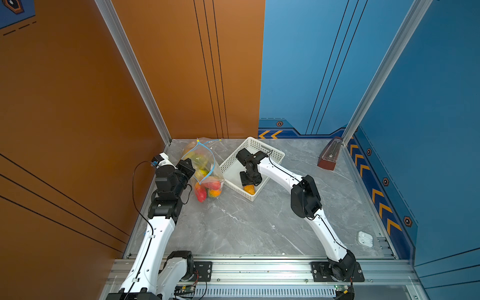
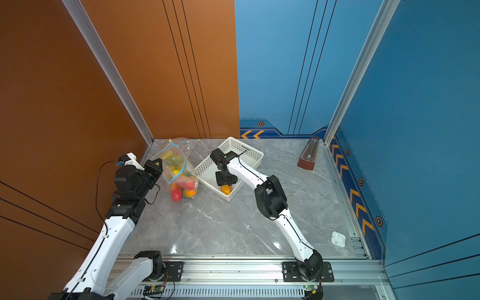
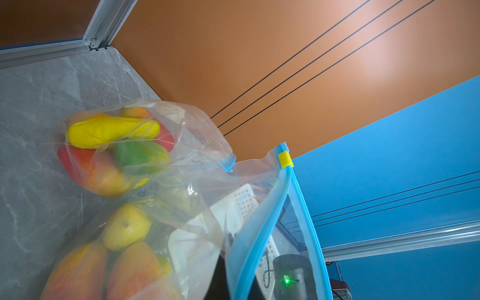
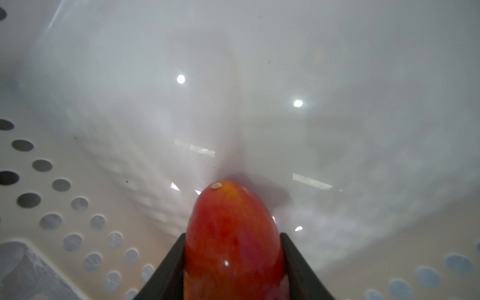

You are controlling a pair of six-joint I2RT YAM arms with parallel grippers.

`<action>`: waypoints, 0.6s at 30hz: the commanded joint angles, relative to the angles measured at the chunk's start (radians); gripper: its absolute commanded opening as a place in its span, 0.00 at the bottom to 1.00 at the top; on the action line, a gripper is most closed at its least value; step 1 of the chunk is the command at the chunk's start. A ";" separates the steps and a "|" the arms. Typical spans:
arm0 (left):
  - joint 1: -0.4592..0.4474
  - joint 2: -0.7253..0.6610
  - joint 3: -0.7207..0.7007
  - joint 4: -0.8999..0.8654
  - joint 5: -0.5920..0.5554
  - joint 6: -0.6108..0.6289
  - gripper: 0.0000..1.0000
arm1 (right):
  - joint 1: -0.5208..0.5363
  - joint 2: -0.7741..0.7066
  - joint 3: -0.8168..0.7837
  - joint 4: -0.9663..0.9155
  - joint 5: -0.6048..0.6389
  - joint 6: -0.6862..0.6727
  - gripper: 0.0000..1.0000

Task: Place the mango in a zip-top bag and seal the zipper
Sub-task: Pick up the mango from the basket.

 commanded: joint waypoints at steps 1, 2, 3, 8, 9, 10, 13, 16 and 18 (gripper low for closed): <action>0.007 -0.003 -0.009 0.019 0.013 0.008 0.00 | 0.000 -0.065 0.011 -0.016 0.022 -0.016 0.39; 0.007 -0.002 -0.008 0.019 0.017 0.006 0.00 | -0.005 -0.079 0.021 -0.010 0.032 -0.019 0.35; 0.005 -0.001 -0.007 0.019 0.019 0.005 0.00 | -0.009 -0.093 0.027 -0.003 0.040 -0.024 0.32; -0.006 0.006 -0.006 0.023 0.025 0.000 0.00 | -0.057 -0.162 0.031 0.054 0.010 -0.038 0.20; -0.007 0.005 -0.006 0.022 0.024 -0.001 0.00 | -0.062 -0.177 0.030 0.066 0.010 -0.042 0.20; -0.010 0.007 -0.006 0.023 0.024 -0.002 0.00 | -0.065 -0.195 0.031 0.083 0.011 -0.047 0.20; -0.020 0.014 0.000 0.022 0.034 -0.004 0.00 | -0.052 -0.297 -0.003 0.221 0.001 -0.087 0.13; -0.031 0.014 0.009 0.023 0.032 -0.005 0.00 | 0.003 -0.498 -0.200 0.578 -0.014 -0.127 0.11; -0.035 0.015 0.014 0.022 0.034 -0.003 0.00 | 0.035 -0.623 -0.371 0.877 -0.034 -0.142 0.10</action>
